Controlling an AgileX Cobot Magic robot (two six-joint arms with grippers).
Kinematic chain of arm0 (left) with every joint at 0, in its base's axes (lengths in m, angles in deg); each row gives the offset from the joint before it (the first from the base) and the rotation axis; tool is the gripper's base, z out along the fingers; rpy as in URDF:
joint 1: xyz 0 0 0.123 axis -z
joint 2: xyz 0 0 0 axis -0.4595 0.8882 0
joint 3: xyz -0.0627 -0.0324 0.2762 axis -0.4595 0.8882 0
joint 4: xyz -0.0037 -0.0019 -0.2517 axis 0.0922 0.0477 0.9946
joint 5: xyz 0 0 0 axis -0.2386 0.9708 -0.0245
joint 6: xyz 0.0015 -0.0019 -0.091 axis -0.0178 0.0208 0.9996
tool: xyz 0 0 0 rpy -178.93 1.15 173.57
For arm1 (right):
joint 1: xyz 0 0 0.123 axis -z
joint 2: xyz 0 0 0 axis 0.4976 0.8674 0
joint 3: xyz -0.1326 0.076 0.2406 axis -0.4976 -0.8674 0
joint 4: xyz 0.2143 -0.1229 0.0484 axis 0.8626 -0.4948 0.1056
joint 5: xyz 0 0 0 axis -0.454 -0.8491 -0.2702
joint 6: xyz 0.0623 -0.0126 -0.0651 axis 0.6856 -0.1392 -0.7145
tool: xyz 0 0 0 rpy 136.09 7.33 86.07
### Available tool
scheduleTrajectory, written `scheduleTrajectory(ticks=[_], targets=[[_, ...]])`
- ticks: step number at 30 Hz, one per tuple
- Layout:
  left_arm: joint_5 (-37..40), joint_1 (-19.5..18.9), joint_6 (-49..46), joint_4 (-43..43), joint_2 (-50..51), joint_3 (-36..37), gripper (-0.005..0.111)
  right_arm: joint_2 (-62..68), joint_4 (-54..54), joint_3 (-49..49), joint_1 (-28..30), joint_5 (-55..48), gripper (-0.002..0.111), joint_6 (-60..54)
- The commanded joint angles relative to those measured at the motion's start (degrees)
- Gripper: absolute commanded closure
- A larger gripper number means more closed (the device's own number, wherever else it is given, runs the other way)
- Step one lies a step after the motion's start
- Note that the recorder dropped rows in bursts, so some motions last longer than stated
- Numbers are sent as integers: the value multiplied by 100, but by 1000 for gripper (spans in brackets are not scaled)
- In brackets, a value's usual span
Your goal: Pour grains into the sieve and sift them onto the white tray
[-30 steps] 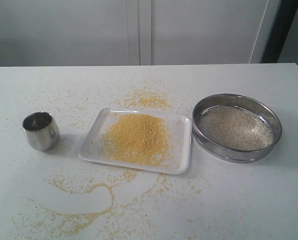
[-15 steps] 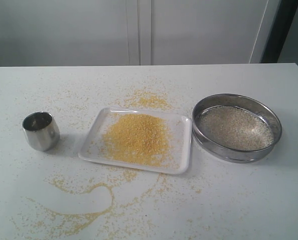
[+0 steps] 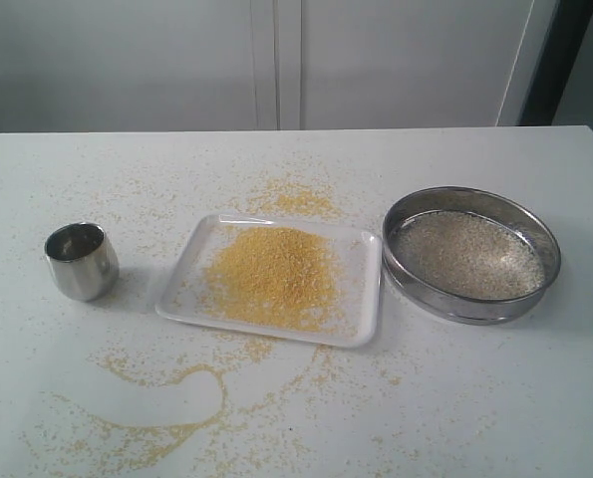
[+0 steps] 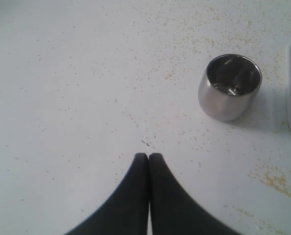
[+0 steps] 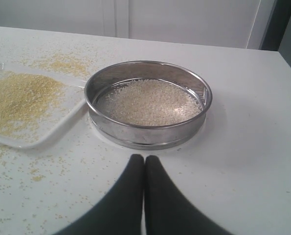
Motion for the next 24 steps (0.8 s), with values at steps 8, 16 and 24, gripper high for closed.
scheduleTrajectory(ticks=[8, 16, 24], targets=[[86, 32, -32, 79, -1470, 916, 107, -33, -1, -26, 0, 12, 108, 8], [140, 32, -606, 403, -2292, 1453, 107, -33, -1, -26, 0, 12, 108, 8], [246, -104, -942, 661, -2977, 1917, 107, -33, -1, -26, 0, 12, 108, 8]])
